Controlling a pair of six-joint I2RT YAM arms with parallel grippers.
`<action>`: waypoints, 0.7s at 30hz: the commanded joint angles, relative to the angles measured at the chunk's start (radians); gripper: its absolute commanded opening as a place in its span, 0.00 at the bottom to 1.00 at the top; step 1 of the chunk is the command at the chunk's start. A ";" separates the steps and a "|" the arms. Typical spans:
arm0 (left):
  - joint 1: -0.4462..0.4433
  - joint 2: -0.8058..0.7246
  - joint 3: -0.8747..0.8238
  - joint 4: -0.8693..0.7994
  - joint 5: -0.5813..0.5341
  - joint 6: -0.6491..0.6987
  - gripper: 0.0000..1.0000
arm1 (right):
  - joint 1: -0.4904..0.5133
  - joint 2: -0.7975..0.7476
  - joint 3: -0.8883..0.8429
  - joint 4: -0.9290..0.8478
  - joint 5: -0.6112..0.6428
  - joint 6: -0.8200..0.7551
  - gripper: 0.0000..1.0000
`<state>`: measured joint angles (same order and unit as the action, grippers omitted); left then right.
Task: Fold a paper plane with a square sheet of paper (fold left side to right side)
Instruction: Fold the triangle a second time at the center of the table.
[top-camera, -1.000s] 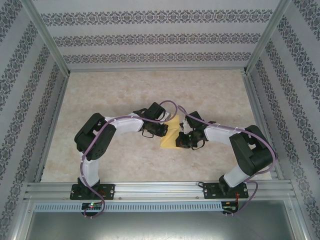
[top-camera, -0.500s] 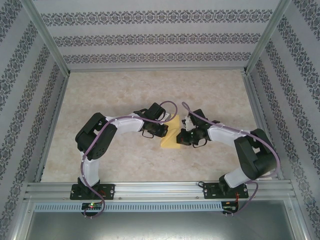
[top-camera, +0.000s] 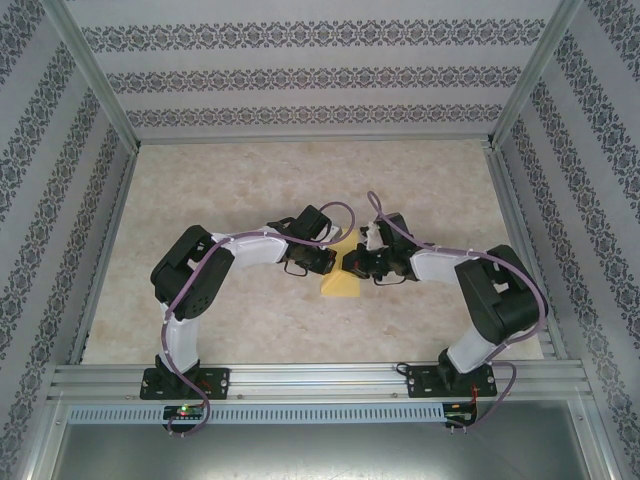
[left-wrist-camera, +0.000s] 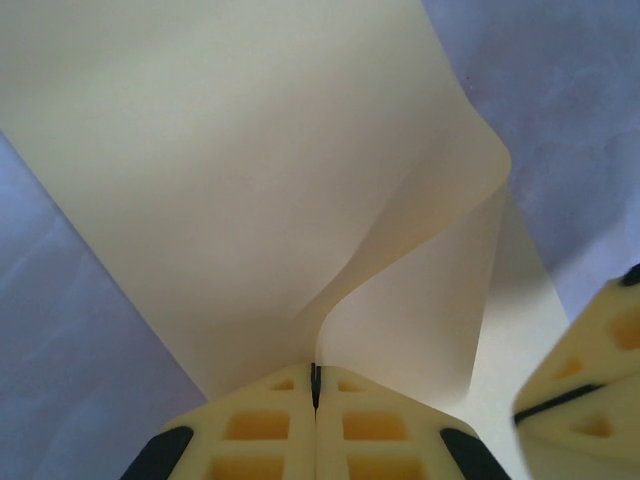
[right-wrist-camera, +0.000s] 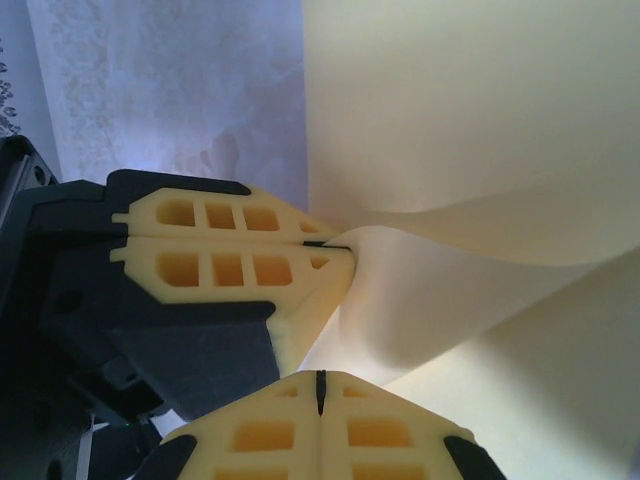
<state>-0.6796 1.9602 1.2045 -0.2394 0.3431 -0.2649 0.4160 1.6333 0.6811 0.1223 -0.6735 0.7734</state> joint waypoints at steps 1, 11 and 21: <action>-0.006 0.029 -0.009 0.004 0.004 0.013 0.07 | 0.013 0.034 0.033 0.048 0.006 0.017 0.00; -0.009 0.033 -0.006 0.005 0.005 0.012 0.07 | 0.012 0.070 0.053 0.043 0.047 0.007 0.00; -0.011 0.034 -0.005 0.006 0.000 0.011 0.07 | 0.012 0.097 0.082 -0.032 0.069 -0.030 0.00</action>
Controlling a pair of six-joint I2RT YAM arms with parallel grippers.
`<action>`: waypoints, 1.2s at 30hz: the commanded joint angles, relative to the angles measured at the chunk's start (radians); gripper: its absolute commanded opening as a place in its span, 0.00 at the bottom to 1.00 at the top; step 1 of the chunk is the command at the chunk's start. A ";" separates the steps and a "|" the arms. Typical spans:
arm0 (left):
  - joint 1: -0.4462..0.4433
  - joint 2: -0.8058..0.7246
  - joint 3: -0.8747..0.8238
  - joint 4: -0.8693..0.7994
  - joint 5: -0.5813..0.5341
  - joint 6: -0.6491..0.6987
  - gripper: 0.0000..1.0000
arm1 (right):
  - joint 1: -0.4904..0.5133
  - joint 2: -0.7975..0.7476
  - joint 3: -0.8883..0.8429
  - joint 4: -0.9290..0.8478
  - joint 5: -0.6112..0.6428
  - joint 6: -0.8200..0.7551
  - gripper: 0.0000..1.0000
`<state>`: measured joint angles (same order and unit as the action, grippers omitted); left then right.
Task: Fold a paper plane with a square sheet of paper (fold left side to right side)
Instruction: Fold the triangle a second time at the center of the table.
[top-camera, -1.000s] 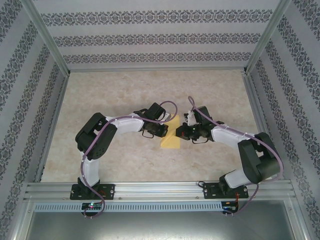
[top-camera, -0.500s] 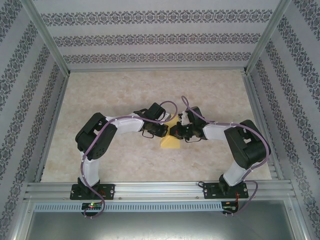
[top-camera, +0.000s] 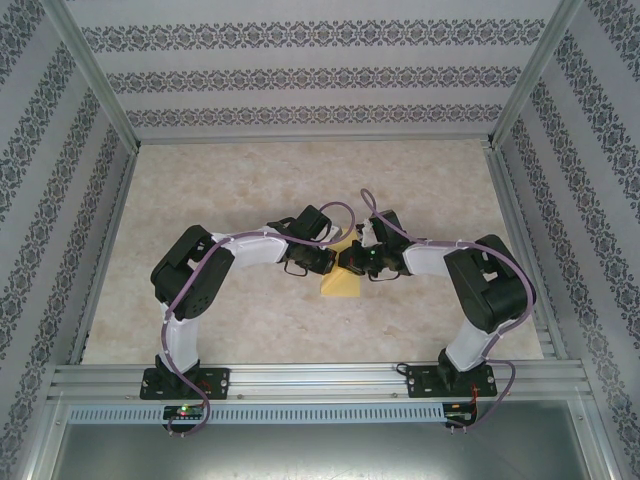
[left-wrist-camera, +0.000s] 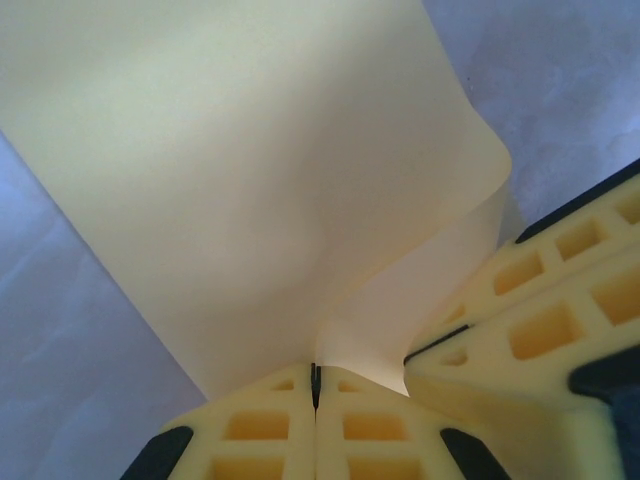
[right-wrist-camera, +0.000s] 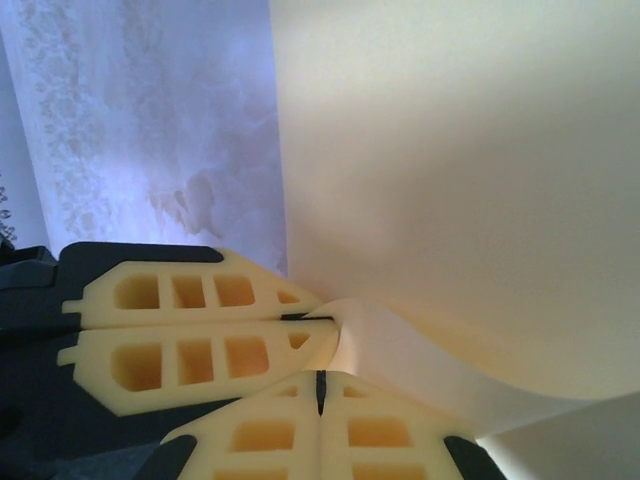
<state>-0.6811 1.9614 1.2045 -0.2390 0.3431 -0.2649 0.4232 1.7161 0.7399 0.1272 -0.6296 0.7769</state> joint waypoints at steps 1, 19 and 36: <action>-0.011 0.033 -0.005 0.006 0.002 0.010 0.07 | 0.005 0.018 0.025 -0.049 0.028 -0.041 0.00; -0.011 0.032 0.007 -0.007 0.003 0.010 0.07 | -0.004 0.027 -0.014 -0.120 0.085 -0.103 0.00; -0.005 -0.179 -0.018 -0.046 -0.026 -0.049 0.32 | -0.008 0.041 -0.027 -0.133 0.083 -0.109 0.00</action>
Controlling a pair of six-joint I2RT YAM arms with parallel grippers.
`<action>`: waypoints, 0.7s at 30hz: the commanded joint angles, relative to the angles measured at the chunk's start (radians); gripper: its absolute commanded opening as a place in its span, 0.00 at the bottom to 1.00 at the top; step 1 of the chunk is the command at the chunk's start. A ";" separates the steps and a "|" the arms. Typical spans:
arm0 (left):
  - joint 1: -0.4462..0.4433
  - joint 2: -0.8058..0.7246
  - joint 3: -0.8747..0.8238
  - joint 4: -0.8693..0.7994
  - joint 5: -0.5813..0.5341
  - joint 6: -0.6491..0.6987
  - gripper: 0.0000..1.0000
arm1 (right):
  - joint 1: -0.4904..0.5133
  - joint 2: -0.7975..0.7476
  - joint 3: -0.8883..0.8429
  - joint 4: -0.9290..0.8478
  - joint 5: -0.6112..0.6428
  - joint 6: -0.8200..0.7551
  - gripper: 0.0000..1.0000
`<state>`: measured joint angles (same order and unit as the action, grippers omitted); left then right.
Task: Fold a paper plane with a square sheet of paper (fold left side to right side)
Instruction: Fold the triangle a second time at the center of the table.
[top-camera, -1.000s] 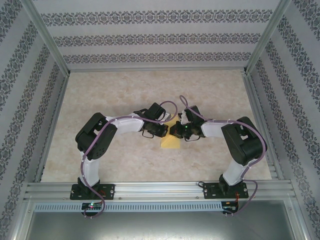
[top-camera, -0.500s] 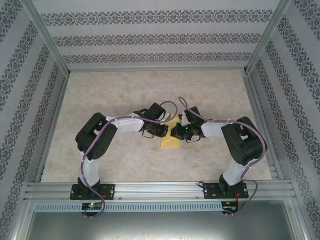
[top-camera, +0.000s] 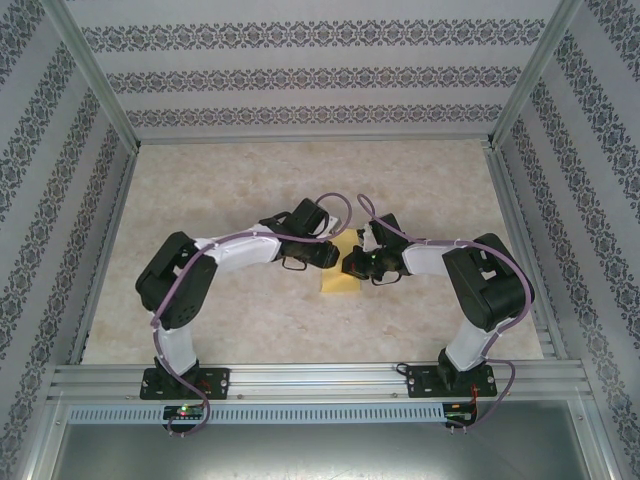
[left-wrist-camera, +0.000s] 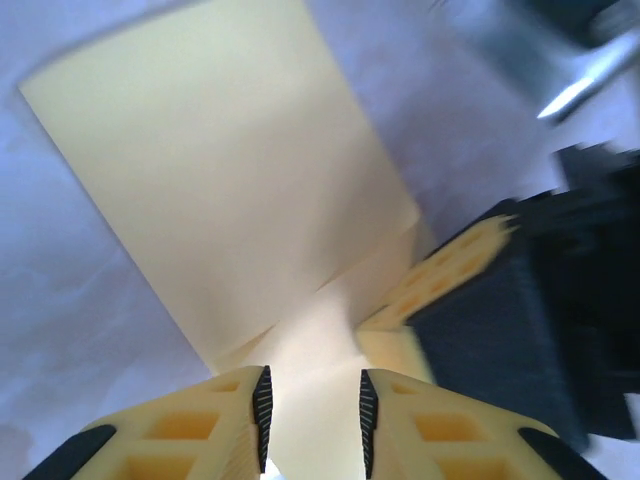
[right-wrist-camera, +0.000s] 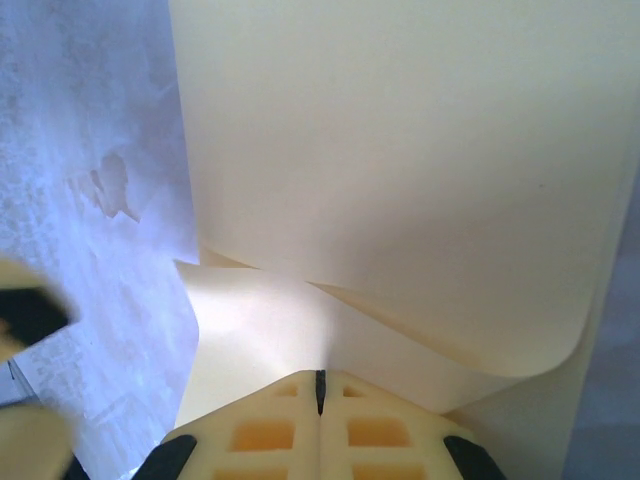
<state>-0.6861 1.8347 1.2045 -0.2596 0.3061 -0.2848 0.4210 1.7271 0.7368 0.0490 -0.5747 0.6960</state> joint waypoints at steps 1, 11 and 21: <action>0.000 -0.063 -0.034 -0.010 0.042 -0.041 0.31 | -0.007 0.029 -0.024 -0.057 0.027 -0.030 0.00; -0.001 -0.060 -0.154 0.150 0.285 -0.160 0.24 | -0.007 0.028 -0.021 -0.067 0.024 -0.036 0.00; -0.001 0.000 -0.172 0.161 0.315 -0.163 0.23 | -0.007 0.023 -0.018 -0.086 0.028 -0.046 0.00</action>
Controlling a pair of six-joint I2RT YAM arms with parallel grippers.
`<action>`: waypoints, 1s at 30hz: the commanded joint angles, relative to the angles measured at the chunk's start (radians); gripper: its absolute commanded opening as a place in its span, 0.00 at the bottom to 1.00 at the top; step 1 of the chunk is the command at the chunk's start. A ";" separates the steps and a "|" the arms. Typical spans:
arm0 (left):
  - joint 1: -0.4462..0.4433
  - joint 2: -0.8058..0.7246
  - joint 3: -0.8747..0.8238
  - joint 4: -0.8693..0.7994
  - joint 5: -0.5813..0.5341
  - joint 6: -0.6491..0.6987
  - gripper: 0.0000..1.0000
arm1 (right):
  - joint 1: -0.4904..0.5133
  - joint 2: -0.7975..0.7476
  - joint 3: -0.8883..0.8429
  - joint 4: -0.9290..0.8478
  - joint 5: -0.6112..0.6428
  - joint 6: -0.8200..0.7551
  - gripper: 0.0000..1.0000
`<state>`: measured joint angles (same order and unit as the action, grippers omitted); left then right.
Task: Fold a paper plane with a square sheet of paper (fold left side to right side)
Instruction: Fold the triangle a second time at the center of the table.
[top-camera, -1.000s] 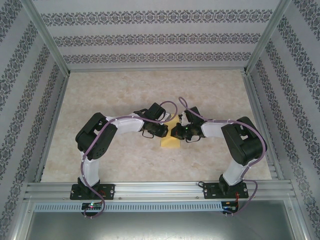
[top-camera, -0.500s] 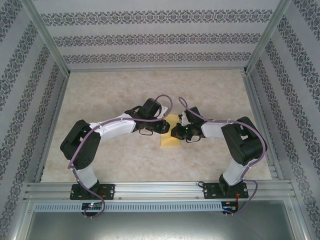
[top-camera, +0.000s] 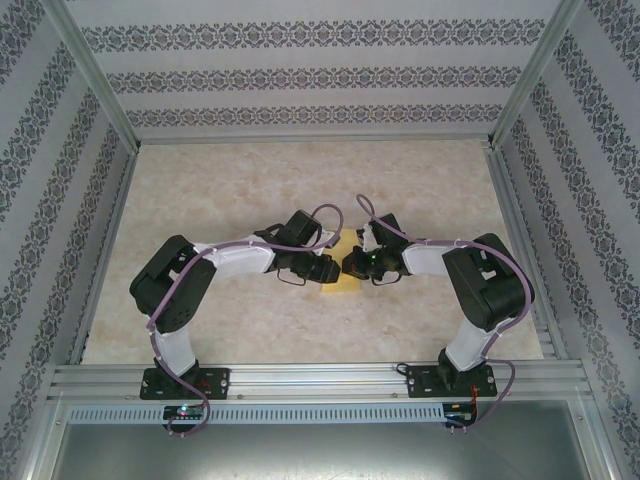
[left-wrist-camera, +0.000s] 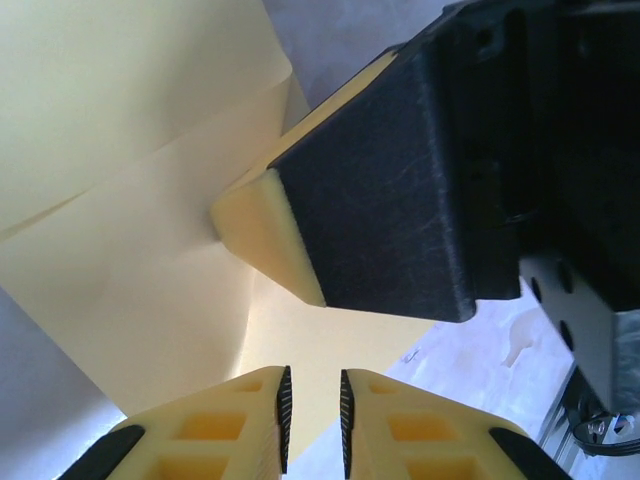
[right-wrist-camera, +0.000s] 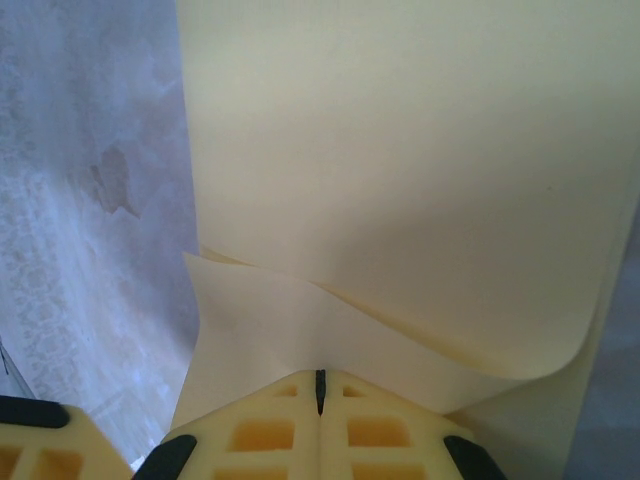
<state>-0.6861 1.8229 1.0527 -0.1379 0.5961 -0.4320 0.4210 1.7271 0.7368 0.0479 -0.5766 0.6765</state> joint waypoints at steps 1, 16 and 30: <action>-0.001 0.014 -0.024 0.044 0.025 -0.017 0.23 | -0.006 0.022 -0.017 -0.087 0.030 -0.027 0.00; -0.001 0.033 -0.087 0.060 0.005 -0.027 0.20 | -0.007 0.022 -0.008 -0.117 0.038 -0.045 0.00; -0.008 0.020 -0.149 0.079 -0.010 -0.046 0.19 | -0.007 0.020 -0.002 -0.132 0.042 -0.054 0.00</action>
<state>-0.6861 1.8416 0.9405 -0.0528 0.5983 -0.4595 0.4210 1.7271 0.7444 0.0219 -0.5766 0.6476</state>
